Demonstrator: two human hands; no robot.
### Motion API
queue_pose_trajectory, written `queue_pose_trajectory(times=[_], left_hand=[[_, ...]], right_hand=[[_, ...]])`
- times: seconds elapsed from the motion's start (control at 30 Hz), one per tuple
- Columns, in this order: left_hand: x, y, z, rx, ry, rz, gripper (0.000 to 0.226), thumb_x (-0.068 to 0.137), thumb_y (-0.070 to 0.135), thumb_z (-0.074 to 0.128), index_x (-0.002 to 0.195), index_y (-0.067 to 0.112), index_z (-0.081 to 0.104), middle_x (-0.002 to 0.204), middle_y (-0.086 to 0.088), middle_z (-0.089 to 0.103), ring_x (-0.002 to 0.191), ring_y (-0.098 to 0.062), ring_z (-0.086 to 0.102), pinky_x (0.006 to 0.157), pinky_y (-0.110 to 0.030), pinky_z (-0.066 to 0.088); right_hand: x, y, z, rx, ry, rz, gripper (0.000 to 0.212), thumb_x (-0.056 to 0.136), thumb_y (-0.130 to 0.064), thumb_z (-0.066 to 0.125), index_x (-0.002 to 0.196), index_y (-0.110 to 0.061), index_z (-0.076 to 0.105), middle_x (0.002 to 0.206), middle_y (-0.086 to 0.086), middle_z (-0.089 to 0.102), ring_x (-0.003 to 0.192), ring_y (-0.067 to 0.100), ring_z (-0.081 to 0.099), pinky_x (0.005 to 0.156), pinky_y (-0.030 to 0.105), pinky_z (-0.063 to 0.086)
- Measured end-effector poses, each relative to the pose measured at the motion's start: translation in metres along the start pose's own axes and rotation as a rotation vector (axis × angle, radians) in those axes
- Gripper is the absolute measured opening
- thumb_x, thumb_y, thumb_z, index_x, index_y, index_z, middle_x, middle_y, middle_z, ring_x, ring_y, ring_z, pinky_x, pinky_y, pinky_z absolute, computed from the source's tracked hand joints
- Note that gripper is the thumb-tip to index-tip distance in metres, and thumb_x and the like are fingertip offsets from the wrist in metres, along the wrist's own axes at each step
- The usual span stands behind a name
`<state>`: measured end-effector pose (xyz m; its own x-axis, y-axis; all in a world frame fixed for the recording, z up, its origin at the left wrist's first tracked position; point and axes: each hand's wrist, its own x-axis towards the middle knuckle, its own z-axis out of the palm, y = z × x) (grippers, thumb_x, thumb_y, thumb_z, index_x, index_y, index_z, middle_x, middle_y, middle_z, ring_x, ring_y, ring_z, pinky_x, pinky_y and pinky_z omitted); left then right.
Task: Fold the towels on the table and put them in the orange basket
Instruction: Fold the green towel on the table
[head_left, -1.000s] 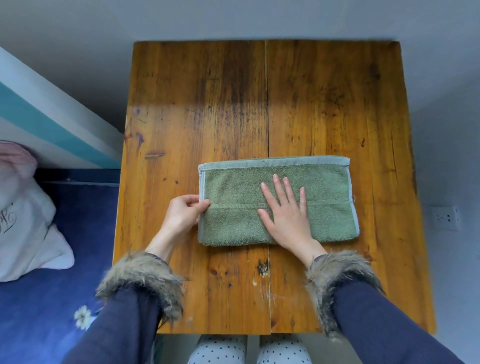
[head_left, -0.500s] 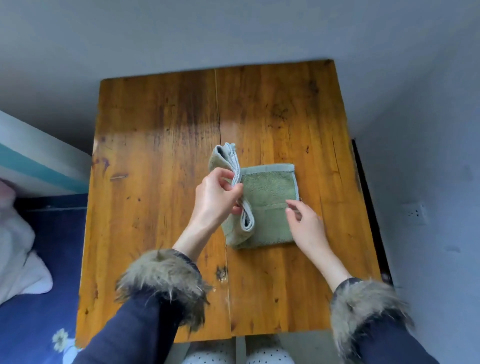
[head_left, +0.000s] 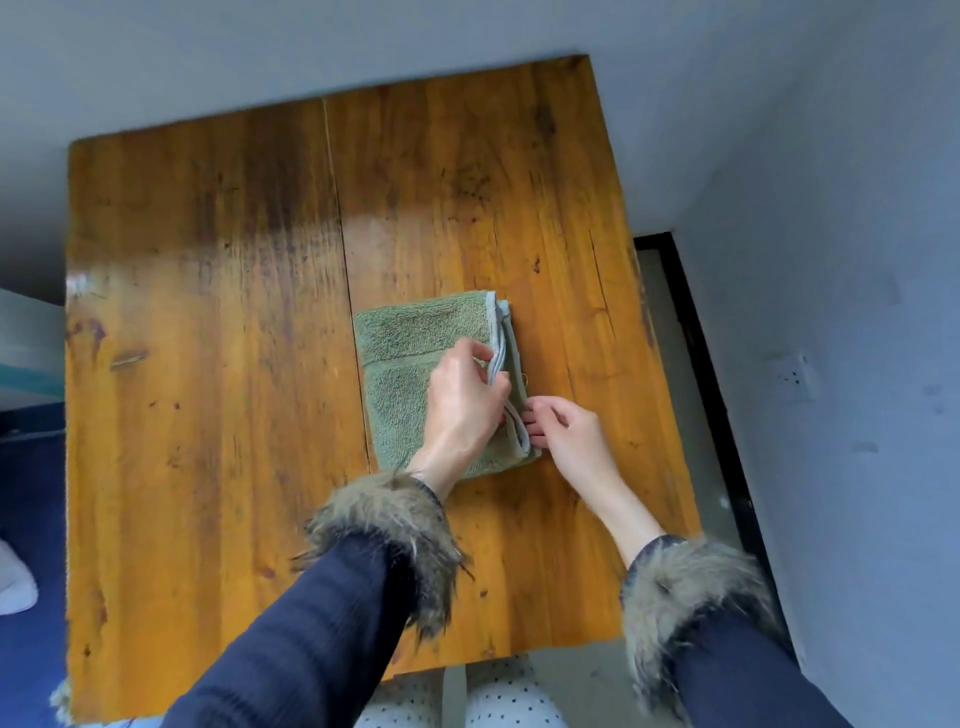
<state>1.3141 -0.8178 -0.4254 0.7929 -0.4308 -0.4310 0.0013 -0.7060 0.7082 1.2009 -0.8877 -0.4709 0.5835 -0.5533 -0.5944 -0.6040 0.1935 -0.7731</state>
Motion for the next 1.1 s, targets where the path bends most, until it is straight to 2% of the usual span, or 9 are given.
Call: queue_pose_trajectory(times=[0.1, 0.17, 0.23, 0.33, 0.43, 0.57, 0.73, 0.97, 1.1], left_hand=[[-0.001, -0.003, 0.006, -0.043, -0.137, -0.036, 0.026, 0.089, 0.014, 0.059, 0.115, 0.011, 0.056, 0.099, -0.012, 0.064, 0.087, -0.027, 0.065, 0.076, -0.042, 0.057], [-0.005, -0.007, 0.003, -0.110, -0.163, 0.016, 0.028, 0.092, 0.011, 0.053, 0.119, 0.012, 0.057, 0.103, -0.010, 0.065, 0.087, -0.023, 0.065, 0.078, -0.039, 0.057], [-0.014, -0.016, -0.007, -0.137, -0.043, 0.132, 0.029, 0.092, 0.003, 0.048, 0.115, 0.015, 0.060, 0.101, -0.003, 0.065, 0.085, -0.016, 0.065, 0.077, -0.029, 0.055], [-0.021, -0.039, -0.029, 0.066, 0.246, 0.331, 0.035, 0.085, -0.011, 0.046, 0.111, 0.007, 0.061, 0.102, -0.005, 0.061, 0.097, -0.020, 0.057, 0.085, -0.019, 0.041], [-0.018, -0.060, -0.043, 0.304, 0.328, 0.366, 0.039, 0.085, -0.009, 0.048, 0.121, 0.003, 0.056, 0.119, -0.014, 0.055, 0.113, -0.030, 0.045, 0.100, -0.028, 0.032], [-0.011, -0.081, -0.043, 0.573, 0.217, 0.415, 0.047, 0.091, 0.006, 0.051, 0.137, 0.009, 0.043, 0.146, -0.017, 0.034, 0.135, -0.036, 0.028, 0.107, -0.046, 0.027], [-0.006, -0.087, -0.031, 0.723, 0.148, 0.422, 0.051, 0.094, 0.025, 0.037, 0.144, 0.018, 0.031, 0.154, -0.014, 0.019, 0.143, -0.034, 0.011, 0.114, -0.052, 0.016], [0.001, -0.089, -0.017, 0.873, 0.106, 0.348, 0.057, 0.094, 0.043, 0.021, 0.147, 0.024, 0.023, 0.157, -0.010, 0.011, 0.144, -0.032, 0.001, 0.115, -0.054, 0.002], [0.001, -0.082, -0.015, 0.839, 0.134, 0.370, 0.055, 0.094, 0.040, 0.023, 0.146, 0.022, 0.026, 0.156, -0.013, 0.013, 0.144, -0.032, 0.002, 0.114, -0.055, -0.002]], right_hand=[[0.004, -0.004, -0.003, 0.054, -0.033, 0.028, 0.024, 0.097, -0.025, 0.044, 0.109, -0.019, 0.063, 0.091, -0.009, 0.067, 0.084, 0.009, 0.065, 0.073, 0.023, 0.055], [0.007, -0.006, -0.002, 0.024, -0.054, 0.018, 0.020, 0.096, -0.029, 0.046, 0.106, -0.022, 0.062, 0.093, -0.008, 0.066, 0.089, 0.012, 0.064, 0.079, 0.029, 0.055], [0.009, -0.011, 0.000, -0.034, -0.063, 0.008, 0.016, 0.093, -0.036, 0.050, 0.100, -0.026, 0.059, 0.094, -0.009, 0.064, 0.090, 0.011, 0.061, 0.082, 0.030, 0.053], [0.017, -0.025, 0.005, -0.112, -0.032, -0.030, 0.022, 0.090, -0.041, 0.055, 0.099, -0.022, 0.059, 0.088, -0.012, 0.062, 0.079, 0.002, 0.057, 0.071, 0.019, 0.048], [0.028, -0.040, 0.014, -0.192, -0.016, -0.071, 0.023, 0.089, -0.038, 0.058, 0.102, -0.020, 0.054, 0.076, -0.014, 0.054, 0.070, 0.004, 0.052, 0.069, 0.024, 0.044], [0.035, -0.048, 0.023, -0.266, -0.029, -0.148, 0.013, 0.095, -0.025, 0.047, 0.091, -0.013, 0.045, 0.069, -0.007, 0.041, 0.059, 0.010, 0.037, 0.062, 0.032, 0.034], [0.034, -0.040, 0.018, -0.230, -0.015, -0.155, 0.015, 0.098, -0.024, 0.038, 0.097, -0.010, 0.044, 0.069, -0.003, 0.041, 0.055, 0.011, 0.035, 0.059, 0.033, 0.031], [0.037, -0.043, 0.022, -0.300, 0.100, -0.092, 0.013, 0.096, -0.021, 0.044, 0.106, -0.014, 0.048, 0.094, -0.001, 0.053, 0.092, 0.023, 0.053, 0.077, 0.037, 0.041], [0.022, -0.042, 0.035, -0.718, 0.294, -0.511, 0.043, 0.093, -0.015, 0.047, 0.135, -0.007, 0.041, 0.140, 0.015, 0.040, 0.129, 0.029, 0.039, 0.103, 0.038, 0.035]])
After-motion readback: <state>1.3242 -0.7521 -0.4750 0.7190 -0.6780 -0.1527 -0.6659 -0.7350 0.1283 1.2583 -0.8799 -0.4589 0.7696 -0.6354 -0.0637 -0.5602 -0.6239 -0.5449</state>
